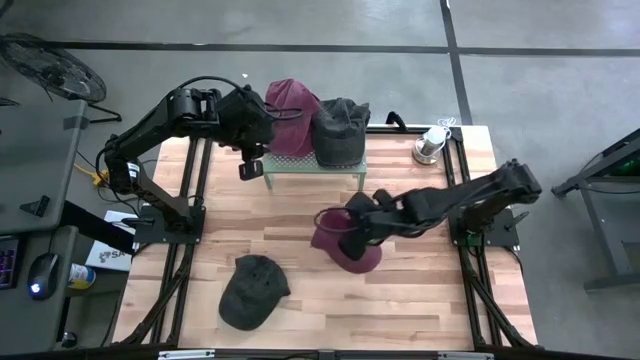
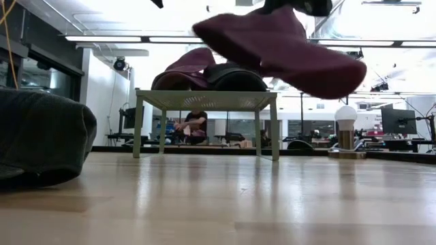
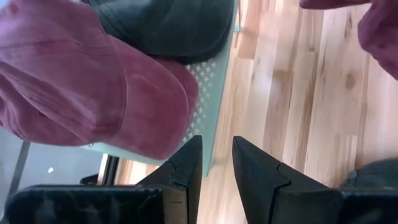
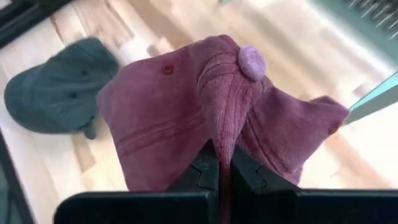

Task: Pick & Place hat
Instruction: Stack the red caps on top of the red cap on the shelf

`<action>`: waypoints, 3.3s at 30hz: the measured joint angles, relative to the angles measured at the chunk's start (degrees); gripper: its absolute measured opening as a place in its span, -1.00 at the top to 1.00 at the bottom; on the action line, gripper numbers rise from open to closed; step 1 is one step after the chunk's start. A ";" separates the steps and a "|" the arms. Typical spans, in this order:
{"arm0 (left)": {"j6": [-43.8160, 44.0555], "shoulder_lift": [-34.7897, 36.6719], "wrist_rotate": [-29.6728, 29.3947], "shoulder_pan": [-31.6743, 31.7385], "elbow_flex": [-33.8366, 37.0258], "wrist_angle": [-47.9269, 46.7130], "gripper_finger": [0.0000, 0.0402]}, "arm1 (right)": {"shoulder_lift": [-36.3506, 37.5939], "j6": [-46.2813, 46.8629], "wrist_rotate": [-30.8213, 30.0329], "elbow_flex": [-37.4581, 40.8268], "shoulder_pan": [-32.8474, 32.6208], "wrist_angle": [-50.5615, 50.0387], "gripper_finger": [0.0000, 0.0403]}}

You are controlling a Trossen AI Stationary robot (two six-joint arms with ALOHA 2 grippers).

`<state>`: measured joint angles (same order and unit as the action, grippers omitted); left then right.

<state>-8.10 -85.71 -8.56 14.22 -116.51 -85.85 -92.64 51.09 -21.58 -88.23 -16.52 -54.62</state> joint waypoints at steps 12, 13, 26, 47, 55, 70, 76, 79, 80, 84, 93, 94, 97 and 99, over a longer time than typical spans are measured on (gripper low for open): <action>0.84 -1.47 4.73 -0.16 -0.07 15.91 0.57 | 7.66 -18.28 -13.65 0.00 2.85 -0.57 1.00; 0.84 -1.80 5.26 -0.38 0.01 16.48 0.57 | 7.87 -19.81 -14.65 0.00 3.13 -0.48 1.00; 2.61 -9.57 3.19 -2.27 0.04 31.36 0.57 | 8.33 -39.50 -21.48 0.00 4.51 0.81 1.00; -15.91 -11.91 2.22 -8.16 0.15 31.22 -0.29 | 8.33 -51.56 -9.66 -0.02 10.25 -0.30 1.00; -17.80 -14.69 0.31 -9.35 0.10 31.53 -0.33 | 8.33 -51.69 -6.89 -0.02 12.15 -0.19 1.00; -22.07 -17.03 0.58 -9.36 -0.04 33.11 -0.33 | 8.31 -51.17 -4.12 -0.02 12.09 -0.19 1.00; -22.14 -17.48 1.81 -9.38 -0.07 32.59 -0.33 | 8.31 -51.15 -3.93 -0.02 12.09 0.09 1.00; -22.14 -17.70 1.53 -9.35 0.07 31.70 -0.33 | 8.31 -51.15 -3.94 -0.02 12.01 0.13 1.00; -22.16 -17.78 1.59 -9.35 0.05 31.98 -0.33 | 8.31 -51.14 -3.93 -0.02 12.01 0.13 1.00; -22.66 -18.11 1.55 -9.35 0.01 31.59 -0.31 | 8.31 -51.14 -3.94 -0.02 12.01 0.12 1.00; -22.26 -18.62 1.53 -9.38 0.04 31.77 0.08 | 8.30 -51.14 -3.93 -0.02 12.01 0.00 1.00; -22.13 -18.60 1.51 -9.38 0.04 31.91 0.14 | 8.29 -51.13 -3.93 -0.02 12.01 0.00 1.00; -22.09 -18.60 1.39 -9.38 0.04 31.75 0.37 | 8.29 -51.13 -3.93 -0.02 12.01 -0.04 1.00; -22.09 -18.60 1.33 -9.38 0.04 31.79 0.53 | 8.29 -51.13 -3.93 0.00 12.01 -0.02 1.00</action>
<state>-30.20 -104.31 -7.22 4.84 -116.46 -54.06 -84.36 -0.03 -25.52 -88.23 -4.51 -54.63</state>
